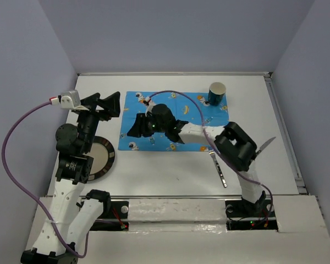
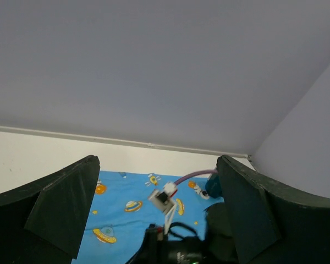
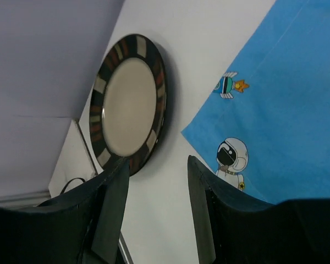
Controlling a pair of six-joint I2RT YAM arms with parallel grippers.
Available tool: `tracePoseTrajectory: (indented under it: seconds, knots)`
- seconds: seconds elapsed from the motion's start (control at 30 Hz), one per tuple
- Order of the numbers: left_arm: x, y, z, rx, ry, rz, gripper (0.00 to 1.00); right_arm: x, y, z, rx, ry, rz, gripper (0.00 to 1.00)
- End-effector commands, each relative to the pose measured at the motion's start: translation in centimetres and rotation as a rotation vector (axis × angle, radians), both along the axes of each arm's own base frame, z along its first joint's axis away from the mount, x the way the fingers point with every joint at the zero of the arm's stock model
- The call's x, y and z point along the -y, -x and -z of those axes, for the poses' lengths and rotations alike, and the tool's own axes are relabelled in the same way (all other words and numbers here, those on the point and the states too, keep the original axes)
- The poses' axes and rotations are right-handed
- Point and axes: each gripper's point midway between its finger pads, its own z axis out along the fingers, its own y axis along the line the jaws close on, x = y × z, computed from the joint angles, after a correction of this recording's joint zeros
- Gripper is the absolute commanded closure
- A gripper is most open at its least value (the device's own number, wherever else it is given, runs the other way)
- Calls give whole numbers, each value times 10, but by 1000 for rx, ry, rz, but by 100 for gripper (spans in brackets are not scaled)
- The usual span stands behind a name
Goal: Set the dinner table for one person
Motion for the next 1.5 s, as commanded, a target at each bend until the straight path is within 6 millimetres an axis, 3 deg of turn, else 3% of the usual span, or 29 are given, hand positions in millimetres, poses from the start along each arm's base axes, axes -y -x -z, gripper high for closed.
tracePoseTrajectory:
  seconds: [0.0, 0.1, 0.13, 0.27, 0.5, 0.6, 0.77, 0.9, 1.0, 1.03, 1.07, 1.1, 1.17, 1.37, 1.43, 1.47]
  knots:
    - [-8, 3, -13, 48, 2, -35, 1, -40, -20, -25, -20, -163, 35, 48]
    - [-7, 0, -11, 41, 0, -30, 1, -63, -10, -15, -75, -181, -11, 48]
    - [-7, 1, -11, 42, 1, -27, 1, -71, 0, 3, -115, -164, -43, 48]
    - [-4, 1, -11, 43, 3, -12, 1, -87, 21, 28, -164, -135, -99, 48]
    - [-1, 2, -11, 47, 7, 2, 1, -126, 65, 56, -209, -87, -208, 48]
    - [-1, 3, -12, 50, 8, 4, 1, -133, 78, 75, -236, -55, -223, 48]
    - [-1, 4, -14, 54, 7, 6, 1, -137, 87, 87, -240, -24, -223, 48]
    - [-1, 6, -15, 58, 7, 8, 1, -139, 92, 82, -230, -34, -263, 49]
    - [0, 5, -14, 55, 7, 9, 1, -138, 88, 61, -160, -44, -260, 49]
    - [0, 6, -14, 56, 9, 10, 1, -135, 85, 40, -102, -56, -253, 49]
    - [0, 5, -14, 56, 8, 9, 1, -133, 82, 32, -74, -56, -238, 49]
    - [0, 6, -14, 57, 8, 9, 1, -127, 75, 35, -55, -27, -190, 49]
    - [1, 5, -13, 53, 8, 13, 1, -119, 67, 21, 4, -13, -147, 49]
    - [2, 5, -14, 55, 10, 18, 1, -102, 49, 45, 21, 83, -56, 49]
    - [2, 5, -14, 55, 11, 19, 1, -106, 53, 64, -10, 110, -85, 49]
    - [1, 5, -14, 55, 11, 17, 1, -111, 53, 61, -17, 110, -96, 49]
